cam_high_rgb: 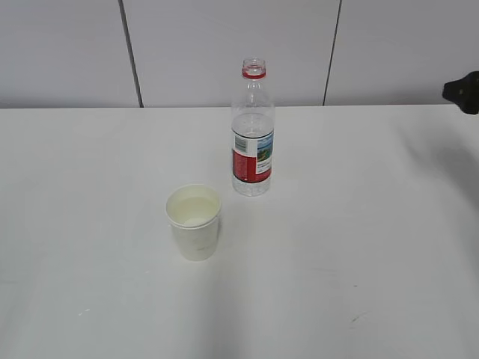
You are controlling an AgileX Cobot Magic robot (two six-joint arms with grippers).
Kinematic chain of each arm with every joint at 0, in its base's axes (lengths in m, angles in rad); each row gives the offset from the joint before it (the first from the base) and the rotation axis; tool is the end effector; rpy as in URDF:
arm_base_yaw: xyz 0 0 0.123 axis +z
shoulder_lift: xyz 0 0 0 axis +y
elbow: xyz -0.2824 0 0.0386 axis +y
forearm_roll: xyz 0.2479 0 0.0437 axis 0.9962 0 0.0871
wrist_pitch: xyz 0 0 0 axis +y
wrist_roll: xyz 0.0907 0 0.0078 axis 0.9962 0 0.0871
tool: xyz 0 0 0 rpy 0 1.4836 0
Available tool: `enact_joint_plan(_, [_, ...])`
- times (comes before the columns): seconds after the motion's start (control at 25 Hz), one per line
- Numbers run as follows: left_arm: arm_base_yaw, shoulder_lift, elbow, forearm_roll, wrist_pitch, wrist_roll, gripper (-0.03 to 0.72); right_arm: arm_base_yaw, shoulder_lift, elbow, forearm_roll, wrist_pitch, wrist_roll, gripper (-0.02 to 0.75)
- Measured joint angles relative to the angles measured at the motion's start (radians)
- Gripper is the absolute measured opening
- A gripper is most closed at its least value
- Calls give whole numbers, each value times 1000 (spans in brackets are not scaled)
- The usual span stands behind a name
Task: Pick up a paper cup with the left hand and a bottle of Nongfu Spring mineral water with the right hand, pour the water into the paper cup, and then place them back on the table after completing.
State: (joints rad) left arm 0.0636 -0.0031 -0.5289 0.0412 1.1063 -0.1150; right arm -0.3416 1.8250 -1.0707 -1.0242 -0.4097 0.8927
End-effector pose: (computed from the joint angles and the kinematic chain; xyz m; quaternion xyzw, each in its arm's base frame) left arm -0.0109 0.0027 0.2815 -0.0780 0.8530 0.0073 0.5160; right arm 0.3837 -0.1036 0.2118 0.0121 0.8380 0.0295 0.5447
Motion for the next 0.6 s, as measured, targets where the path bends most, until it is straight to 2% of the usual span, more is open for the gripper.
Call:
enact_joint_plan(0.08, [0, 0, 0, 0, 0, 0, 388, 2, -86, 81, 91, 50, -77, 592])
enact_joint_plan(0.36, [-1, 0, 0, 0, 0, 0, 355, 47, -406, 293, 284, 238, -231, 592])
enact_joint_plan(0.6, [-1, 0, 0, 0, 0, 0, 327, 173, -633, 385, 567, 557, -510, 592])
